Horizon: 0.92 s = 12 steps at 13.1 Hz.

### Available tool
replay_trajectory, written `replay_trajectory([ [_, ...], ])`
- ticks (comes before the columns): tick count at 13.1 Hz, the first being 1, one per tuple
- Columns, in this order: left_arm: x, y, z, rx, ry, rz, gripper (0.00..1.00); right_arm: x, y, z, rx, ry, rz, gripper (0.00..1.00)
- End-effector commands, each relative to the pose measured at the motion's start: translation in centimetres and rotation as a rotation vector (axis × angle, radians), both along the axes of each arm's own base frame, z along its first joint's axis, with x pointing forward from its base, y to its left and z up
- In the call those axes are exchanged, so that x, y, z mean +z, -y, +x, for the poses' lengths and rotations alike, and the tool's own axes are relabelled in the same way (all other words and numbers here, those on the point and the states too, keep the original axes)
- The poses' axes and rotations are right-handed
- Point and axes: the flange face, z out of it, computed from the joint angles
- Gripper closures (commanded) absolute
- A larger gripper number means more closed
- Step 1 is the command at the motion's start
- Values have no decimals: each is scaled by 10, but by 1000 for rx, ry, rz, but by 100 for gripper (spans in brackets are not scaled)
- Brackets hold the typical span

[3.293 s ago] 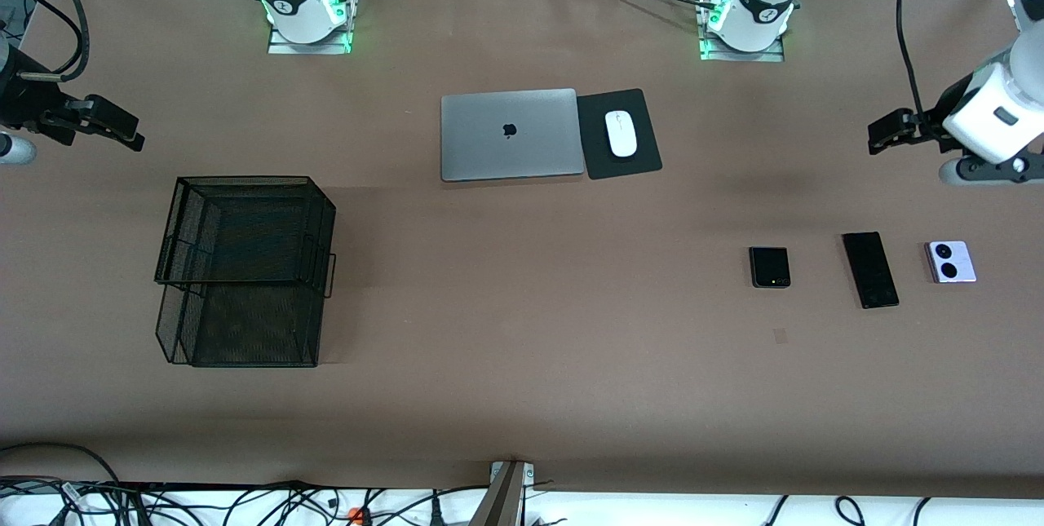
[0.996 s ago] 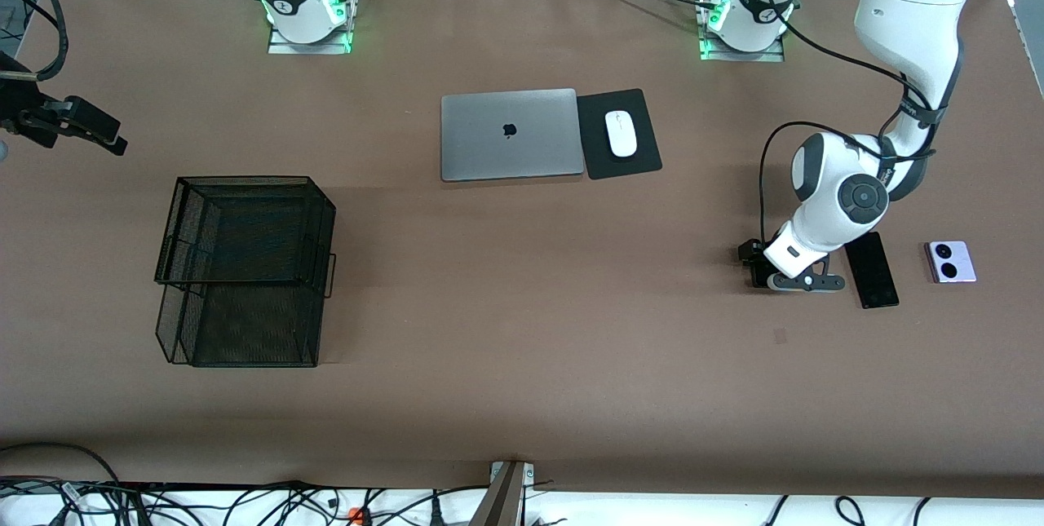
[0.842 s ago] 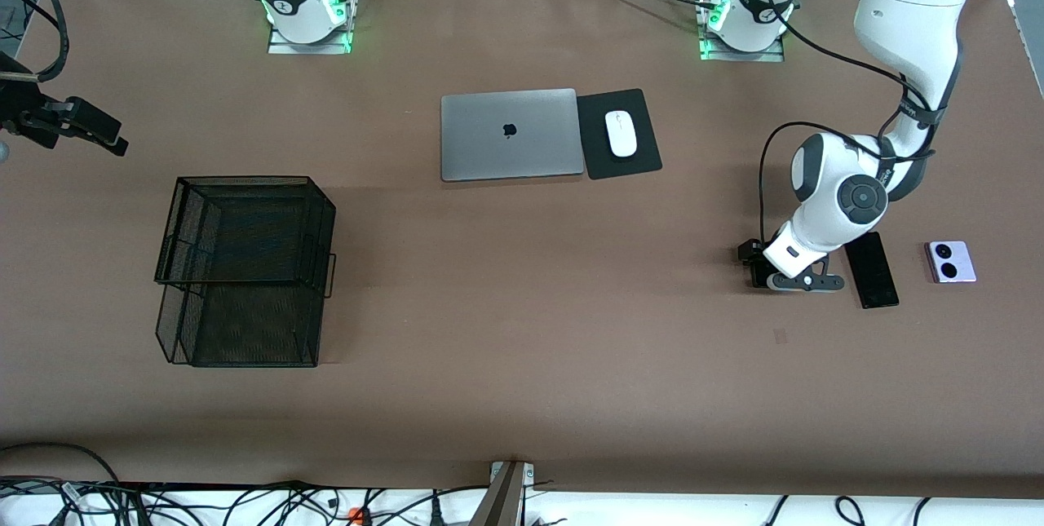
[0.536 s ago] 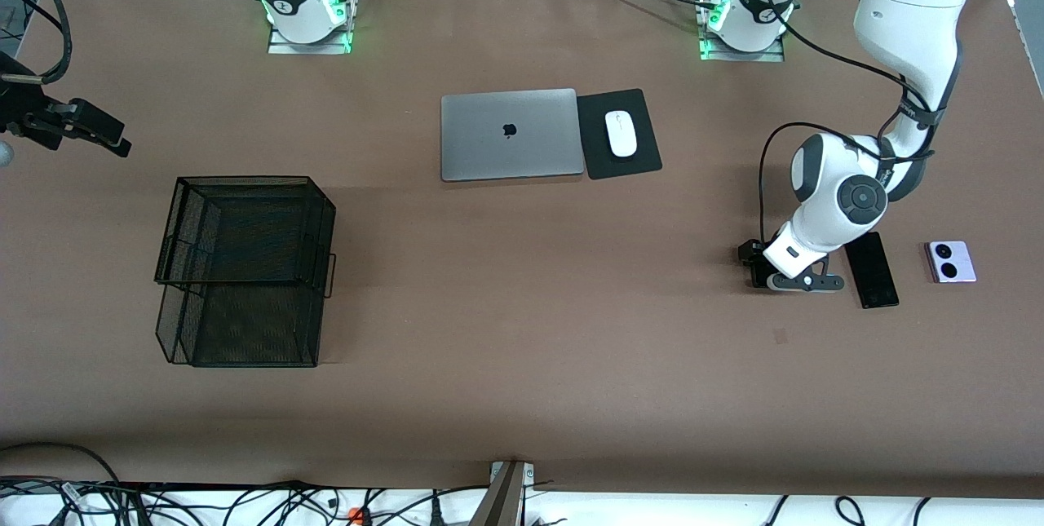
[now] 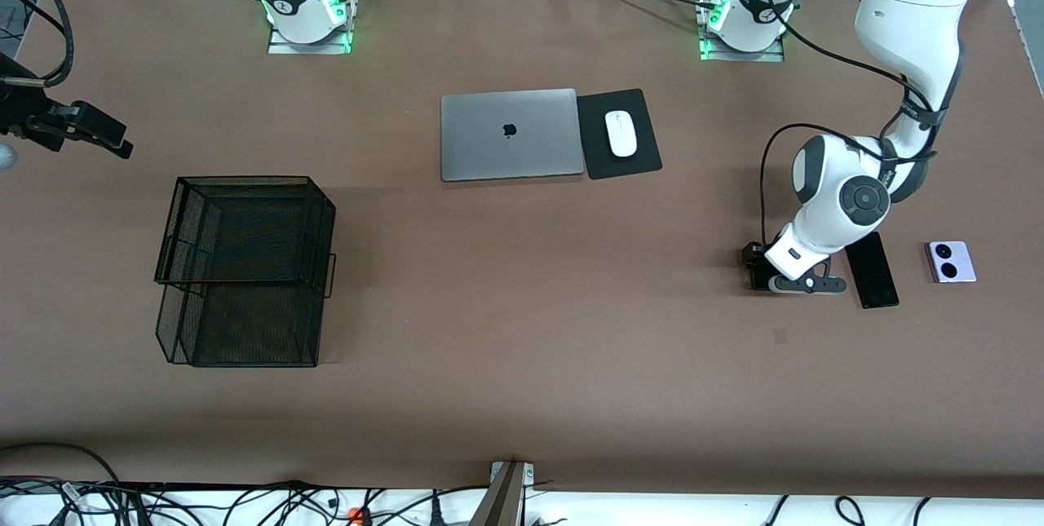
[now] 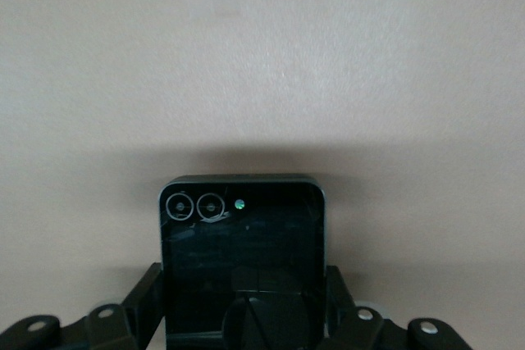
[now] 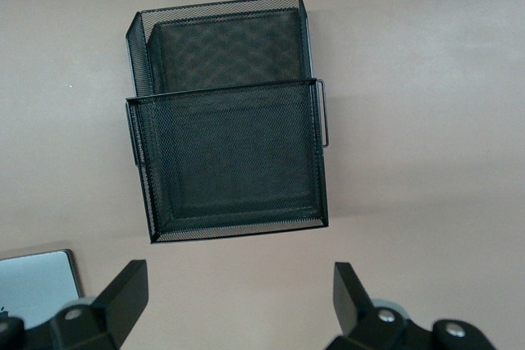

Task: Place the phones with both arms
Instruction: 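Carry the flip phone with the left gripper toward the laptop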

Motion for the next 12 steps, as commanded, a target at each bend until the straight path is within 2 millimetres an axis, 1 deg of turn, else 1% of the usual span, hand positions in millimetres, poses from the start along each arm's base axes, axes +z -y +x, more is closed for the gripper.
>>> replay_trajectory([
  [1,52,-1,21,-26,-51,4,73,5,-1,1,-7,-2,16,0],
  [5,140,1,46,-24,-101,10,73,5,-1,1,-7,-2,15,0],
  [7,180,15,56,-28,-124,-2,73,4,-2,1,-5,-4,15,0],
  [8,192,35,57,-44,-153,-20,73,5,-2,1,-5,-2,16,0],
  [9,203,50,60,-60,-148,-33,73,5,-2,1,-5,-2,16,0],
  [10,209,66,60,-86,-137,-43,71,5,-1,1,-7,-2,16,0],
  [11,217,96,58,-127,-124,-66,71,5,-2,1,-5,-2,16,0],
  [12,217,117,58,-156,-120,-80,71,5,-2,0,-5,-4,15,0],
])
